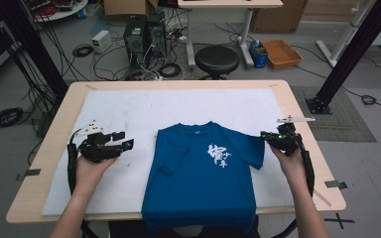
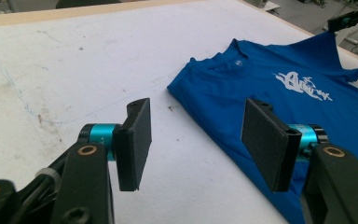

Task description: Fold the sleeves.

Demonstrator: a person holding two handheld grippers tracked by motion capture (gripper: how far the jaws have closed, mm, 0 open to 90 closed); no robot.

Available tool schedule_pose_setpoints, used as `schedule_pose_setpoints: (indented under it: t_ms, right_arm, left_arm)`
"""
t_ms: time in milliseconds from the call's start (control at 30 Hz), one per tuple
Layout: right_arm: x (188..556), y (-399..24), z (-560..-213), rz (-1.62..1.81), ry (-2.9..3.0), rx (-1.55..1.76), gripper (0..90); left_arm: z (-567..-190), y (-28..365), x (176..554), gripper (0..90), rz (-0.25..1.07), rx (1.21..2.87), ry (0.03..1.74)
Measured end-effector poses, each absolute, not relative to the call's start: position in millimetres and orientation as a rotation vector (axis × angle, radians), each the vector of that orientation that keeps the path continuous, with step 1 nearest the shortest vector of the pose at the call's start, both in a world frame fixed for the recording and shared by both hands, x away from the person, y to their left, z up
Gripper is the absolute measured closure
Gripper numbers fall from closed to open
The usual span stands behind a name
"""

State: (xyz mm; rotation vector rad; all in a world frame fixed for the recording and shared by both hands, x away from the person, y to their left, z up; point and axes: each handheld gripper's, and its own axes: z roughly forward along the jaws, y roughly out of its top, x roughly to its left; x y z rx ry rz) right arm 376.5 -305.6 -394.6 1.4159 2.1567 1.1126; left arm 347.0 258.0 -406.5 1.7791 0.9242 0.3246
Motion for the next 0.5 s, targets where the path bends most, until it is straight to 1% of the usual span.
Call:
schedule_pose_setpoints:
  t_ms: [33, 67, 100, 133, 167, 200, 233, 267, 300, 333, 367, 433, 467, 500]
  right_arm:
    - [375, -297, -391, 1.112, 2.165, 1.394, 90.0]
    - [375, -297, -391, 1.112, 2.165, 1.394, 90.0]
    - [371, -279, -384, 1.111, 2.176, 1.346, 90.0]
    - [371, -279, -384, 1.111, 2.176, 1.346, 90.0]
    - [370, -271, -381, 1.118, 2.184, 1.327, 90.0]
    - [369, -253, -377, 1.123, 2.205, 1.289, 90.0]
    - [369, -253, -377, 1.123, 2.205, 1.289, 90.0]
    - [368, -235, -375, 1.109, 2.235, 1.260, 90.0]
    - [369, -226, -374, 1.099, 2.244, 1.254, 90.0]
    - [369, -226, -374, 1.099, 2.244, 1.254, 90.0]
    - [370, -211, -374, 1.099, 2.262, 1.235, 90.0]
    - [371, -204, -374, 1.090, 2.273, 1.230, 90.0]
    - [372, -189, -377, 1.073, 2.293, 1.207, 90.0]
    - [372, -189, -377, 1.073, 2.293, 1.207, 90.0]
  left_arm:
    - [-407, 258, 347, 42.9, 0.324, 1.781, 0.927]
    - [-408, 258, 347, 42.9, 0.323, 1.783, 0.924]
    - [-408, 258, 348, 42.9, 0.317, 1.784, 0.924]
    - [-409, 258, 348, 42.9, 0.314, 1.786, 0.924]
    - [-409, 258, 348, 42.9, 0.313, 1.790, 0.925]
    - [-410, 257, 347, 42.9, 0.309, 1.792, 0.924]
    - [-410, 257, 347, 42.9, 0.311, 1.792, 0.924]
    - [-411, 256, 347, 42.9, 0.308, 1.795, 0.924]
    - [-411, 256, 347, 42.9, 0.308, 1.796, 0.925]
    - [-411, 255, 347, 42.9, 0.307, 1.799, 0.920]
    - [-411, 254, 346, 42.9, 0.309, 1.799, 0.922]
    - [-411, 253, 346, 42.9, 0.308, 1.806, 0.912]
    - [-411, 252, 346, 42.9, 0.305, 1.810, 0.909]
    - [-411, 251, 346, 42.9, 0.304, 1.813, 0.909]
